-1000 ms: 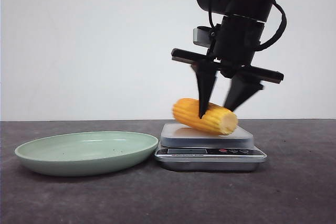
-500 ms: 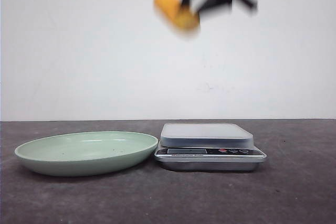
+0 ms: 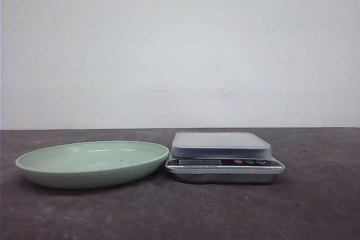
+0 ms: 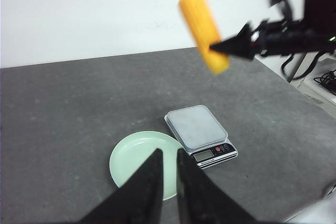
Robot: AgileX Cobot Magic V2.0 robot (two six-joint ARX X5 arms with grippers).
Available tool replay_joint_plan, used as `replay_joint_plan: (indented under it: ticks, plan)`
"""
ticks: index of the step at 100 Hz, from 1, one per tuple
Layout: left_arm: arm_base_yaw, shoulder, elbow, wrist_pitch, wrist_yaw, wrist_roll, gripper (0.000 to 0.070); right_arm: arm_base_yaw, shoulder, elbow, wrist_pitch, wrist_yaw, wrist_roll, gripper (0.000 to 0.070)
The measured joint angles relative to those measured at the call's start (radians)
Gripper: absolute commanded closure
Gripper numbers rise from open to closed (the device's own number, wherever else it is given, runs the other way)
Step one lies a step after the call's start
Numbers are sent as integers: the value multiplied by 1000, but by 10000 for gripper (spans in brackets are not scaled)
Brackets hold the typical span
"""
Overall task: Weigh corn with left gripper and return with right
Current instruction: 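Carry the corn with the right gripper over the plate and lower it, then open the right gripper to release the corn onto the plate, withdraw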
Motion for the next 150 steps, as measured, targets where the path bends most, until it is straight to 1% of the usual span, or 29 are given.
replay_joint_plan:
  ticks: [20, 44, 56, 67, 69, 71, 74, 77, 83, 86, 89, 92, 106, 121, 127, 136, 140, 146, 148, 150]
  plan:
    - [0, 0, 0, 0, 0, 0, 696, 24, 192, 0, -72, -27, 63, 696]
    - [0, 0, 0, 0, 0, 0, 696, 73, 401, 0, -75, -59, 138, 696]
    - [0, 0, 0, 0, 0, 0, 696, 108, 477, 0, -76, -85, 167, 695]
    - [0, 0, 0, 0, 0, 0, 696, 130, 519, 0, -80, -89, 185, 693]
    - [0, 0, 0, 0, 0, 0, 696, 134, 523, 0, -81, -89, 188, 684]
    - [0, 0, 0, 0, 0, 0, 696, 137, 525, 0, -82, -89, 191, 657]
    - [0, 0, 0, 0, 0, 0, 696, 141, 526, 0, -82, -89, 195, 582]
    - [0, 0, 0, 0, 0, 0, 696, 143, 526, 0, -81, -87, 198, 478]
    - [0, 0, 0, 0, 0, 0, 696, 147, 526, 0, -72, -80, 199, 243]
    - [0, 0, 0, 0, 0, 0, 696, 147, 526, 0, -68, -78, 200, 147]
    - [0, 0, 0, 0, 0, 0, 696, 147, 526, 0, -62, -77, 201, 83]
    - [0, 0, 0, 0, 0, 0, 696, 147, 526, 0, -54, -76, 202, 53]
    - [0, 0, 0, 0, 0, 0, 696, 133, 503, 0, -40, -71, 193, 51]
    - [0, 0, 0, 0, 0, -1, 696, 107, 401, 26, -45, -15, 122, 65]
    - [0, 0, 0, 0, 0, 0, 696, 98, 332, 46, -43, 17, 80, 129]
    - [0, 0, 0, 0, 0, -1, 696, 86, 202, 63, -43, 89, -7, 255]
    - [0, 0, 0, 0, 0, -1, 696, 84, 141, 66, -55, 129, -56, 294]
    - [0, 0, 0, 0, 0, -1, 696, 86, 51, 70, -92, 191, -135, 334]
    - [0, 0, 0, 0, -1, -1, 696, 88, 23, 70, -109, 214, -162, 372]
    - [0, 0, 0, 0, -3, -2, 696, 89, -4, 71, -128, 237, -188, 427]
